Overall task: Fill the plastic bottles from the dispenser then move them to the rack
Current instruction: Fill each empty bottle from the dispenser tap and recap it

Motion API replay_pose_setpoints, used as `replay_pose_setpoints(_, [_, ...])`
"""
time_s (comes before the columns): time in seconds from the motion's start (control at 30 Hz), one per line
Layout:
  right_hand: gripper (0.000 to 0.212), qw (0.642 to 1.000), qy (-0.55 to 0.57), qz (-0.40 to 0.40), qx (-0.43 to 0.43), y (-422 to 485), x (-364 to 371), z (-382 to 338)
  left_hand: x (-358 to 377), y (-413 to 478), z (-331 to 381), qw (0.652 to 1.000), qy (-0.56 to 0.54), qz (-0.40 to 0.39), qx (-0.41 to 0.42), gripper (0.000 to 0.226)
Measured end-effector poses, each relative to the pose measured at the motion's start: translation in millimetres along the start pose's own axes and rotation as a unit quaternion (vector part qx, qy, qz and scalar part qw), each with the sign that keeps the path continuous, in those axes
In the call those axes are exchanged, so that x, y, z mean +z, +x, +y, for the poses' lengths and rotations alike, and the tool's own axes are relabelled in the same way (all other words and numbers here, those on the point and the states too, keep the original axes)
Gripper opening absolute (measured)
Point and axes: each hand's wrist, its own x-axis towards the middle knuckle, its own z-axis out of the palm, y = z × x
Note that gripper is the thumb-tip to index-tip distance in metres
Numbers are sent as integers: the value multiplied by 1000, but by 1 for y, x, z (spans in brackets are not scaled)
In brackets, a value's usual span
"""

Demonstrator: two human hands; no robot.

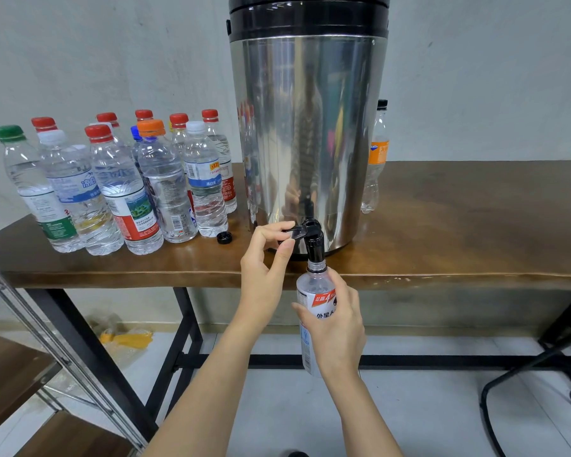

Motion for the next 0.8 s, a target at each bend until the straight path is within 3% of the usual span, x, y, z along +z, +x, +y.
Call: replay_pose_setpoints(0.8, [81,1000,-4,1,-5,1,1,3,1,-1,5,1000,-1,4,-17,16])
